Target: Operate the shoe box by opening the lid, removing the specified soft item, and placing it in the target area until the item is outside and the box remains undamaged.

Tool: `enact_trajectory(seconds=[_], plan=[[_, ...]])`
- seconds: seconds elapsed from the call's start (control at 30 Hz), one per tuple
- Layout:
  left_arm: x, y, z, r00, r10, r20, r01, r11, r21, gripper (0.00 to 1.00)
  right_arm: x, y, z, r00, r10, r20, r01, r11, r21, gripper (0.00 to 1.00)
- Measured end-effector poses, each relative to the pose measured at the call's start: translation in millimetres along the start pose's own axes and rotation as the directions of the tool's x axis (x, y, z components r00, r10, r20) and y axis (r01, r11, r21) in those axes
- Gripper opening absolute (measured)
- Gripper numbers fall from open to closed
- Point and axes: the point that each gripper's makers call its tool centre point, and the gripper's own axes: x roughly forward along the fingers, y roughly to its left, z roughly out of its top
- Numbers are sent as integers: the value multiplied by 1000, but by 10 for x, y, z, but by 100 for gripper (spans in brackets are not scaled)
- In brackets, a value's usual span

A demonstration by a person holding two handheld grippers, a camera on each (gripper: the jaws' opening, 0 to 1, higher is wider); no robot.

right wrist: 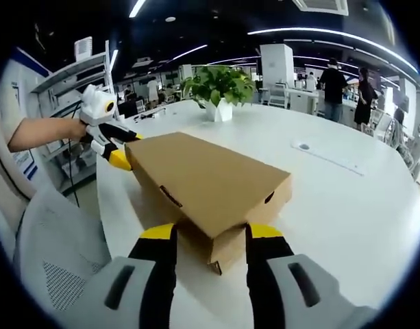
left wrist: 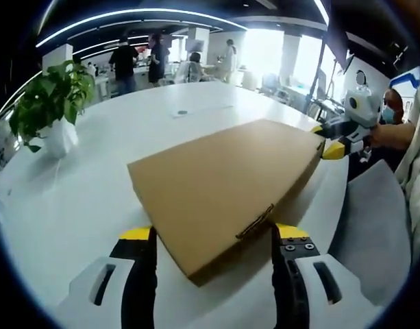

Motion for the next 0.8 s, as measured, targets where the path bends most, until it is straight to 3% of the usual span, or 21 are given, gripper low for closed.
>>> enact_trajectory(seconds=[0.27,0.8], plan=[[-60,-26,76,1000,6,8,-6,1000,8,71,-55,8,107,1000,-3,6,3,1000,-25,37],[-189,-11,347,997,26,75,-27,1000,8,70,-130,-70,412,999,-19,45,22,997,-74,36]])
